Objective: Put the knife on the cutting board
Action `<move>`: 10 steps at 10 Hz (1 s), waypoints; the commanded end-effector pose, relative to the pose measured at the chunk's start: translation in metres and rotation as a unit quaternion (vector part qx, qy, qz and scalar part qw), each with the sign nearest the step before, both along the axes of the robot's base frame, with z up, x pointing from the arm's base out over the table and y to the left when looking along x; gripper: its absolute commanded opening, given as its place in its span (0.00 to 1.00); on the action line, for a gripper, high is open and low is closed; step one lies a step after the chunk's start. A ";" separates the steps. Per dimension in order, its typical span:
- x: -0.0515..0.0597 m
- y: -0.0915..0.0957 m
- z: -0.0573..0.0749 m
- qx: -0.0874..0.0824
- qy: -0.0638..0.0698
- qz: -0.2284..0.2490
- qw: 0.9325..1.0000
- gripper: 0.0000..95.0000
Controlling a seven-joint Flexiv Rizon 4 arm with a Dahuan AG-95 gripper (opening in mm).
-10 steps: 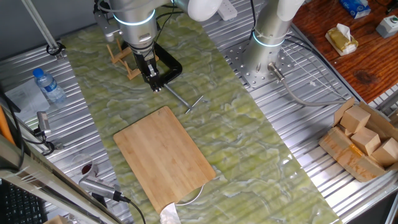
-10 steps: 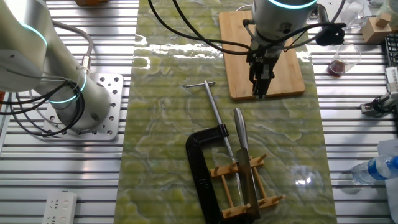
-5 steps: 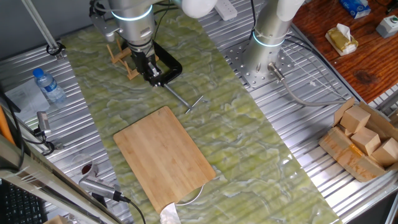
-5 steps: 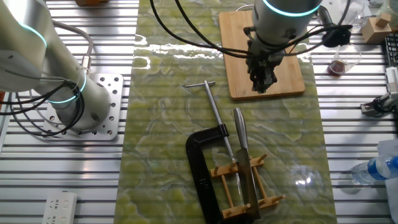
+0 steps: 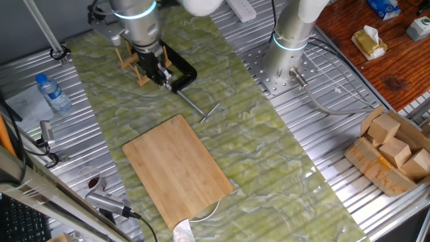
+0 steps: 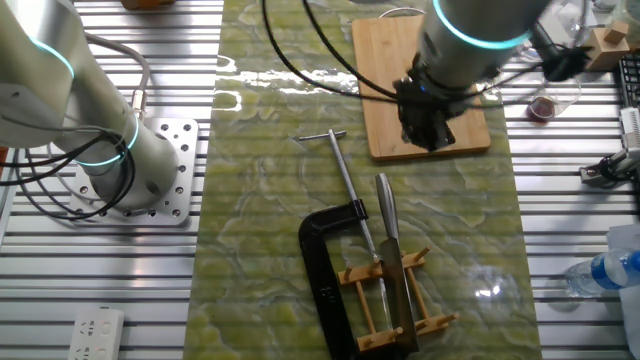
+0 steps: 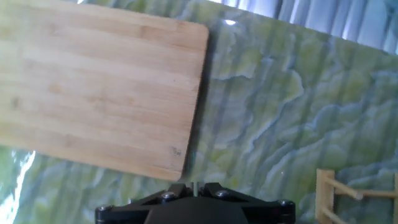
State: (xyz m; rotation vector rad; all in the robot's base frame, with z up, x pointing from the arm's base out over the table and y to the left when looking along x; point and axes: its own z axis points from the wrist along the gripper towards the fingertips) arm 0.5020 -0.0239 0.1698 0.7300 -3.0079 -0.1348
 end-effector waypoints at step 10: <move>-0.020 -0.088 -0.005 -0.012 -0.004 0.321 0.947 0.00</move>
